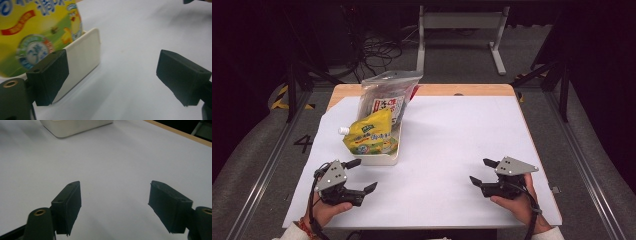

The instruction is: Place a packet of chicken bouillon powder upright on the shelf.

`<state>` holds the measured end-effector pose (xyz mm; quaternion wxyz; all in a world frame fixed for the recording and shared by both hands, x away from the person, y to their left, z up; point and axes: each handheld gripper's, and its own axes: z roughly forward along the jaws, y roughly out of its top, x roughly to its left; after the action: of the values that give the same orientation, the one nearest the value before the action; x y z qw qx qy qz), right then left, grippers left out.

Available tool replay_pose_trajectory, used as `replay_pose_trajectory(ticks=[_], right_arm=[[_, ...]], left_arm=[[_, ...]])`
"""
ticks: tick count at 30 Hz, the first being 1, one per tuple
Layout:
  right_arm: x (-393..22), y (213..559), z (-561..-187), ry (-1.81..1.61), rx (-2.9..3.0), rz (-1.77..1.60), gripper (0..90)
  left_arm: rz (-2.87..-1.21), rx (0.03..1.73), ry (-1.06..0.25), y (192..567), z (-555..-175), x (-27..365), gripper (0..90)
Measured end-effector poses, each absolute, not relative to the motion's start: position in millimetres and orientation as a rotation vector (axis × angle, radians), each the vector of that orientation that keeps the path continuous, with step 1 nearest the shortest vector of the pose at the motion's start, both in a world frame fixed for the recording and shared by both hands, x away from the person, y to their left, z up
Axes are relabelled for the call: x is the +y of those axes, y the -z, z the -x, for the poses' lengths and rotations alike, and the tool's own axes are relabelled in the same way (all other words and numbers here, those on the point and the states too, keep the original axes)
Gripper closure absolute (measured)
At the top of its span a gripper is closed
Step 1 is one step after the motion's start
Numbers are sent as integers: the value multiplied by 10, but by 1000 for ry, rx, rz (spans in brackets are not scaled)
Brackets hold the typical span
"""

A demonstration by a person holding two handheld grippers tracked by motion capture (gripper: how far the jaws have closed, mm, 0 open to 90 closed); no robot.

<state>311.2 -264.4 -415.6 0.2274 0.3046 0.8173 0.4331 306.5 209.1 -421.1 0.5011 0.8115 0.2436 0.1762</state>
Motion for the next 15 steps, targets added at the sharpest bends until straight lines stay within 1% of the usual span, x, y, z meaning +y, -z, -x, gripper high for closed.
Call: replay_pose_trajectory(ticks=[4,9,11,15], right_arm=[[-2670,4164,-3057,-1153,2252,-823,242],[-2784,4210,-3028,-1108,2226,-855,157],[-2824,4251,-3032,-1058,2213,-876,96],[-2925,4365,-3079,-1001,2233,-907,66]], left_arm=[[-2000,562,-396,4282,-3065,1985,115],[-2056,553,-364,4371,-3102,1885,109],[-2087,555,-371,4412,-3116,1854,105],[-2128,559,-377,4472,-3142,1831,90]])
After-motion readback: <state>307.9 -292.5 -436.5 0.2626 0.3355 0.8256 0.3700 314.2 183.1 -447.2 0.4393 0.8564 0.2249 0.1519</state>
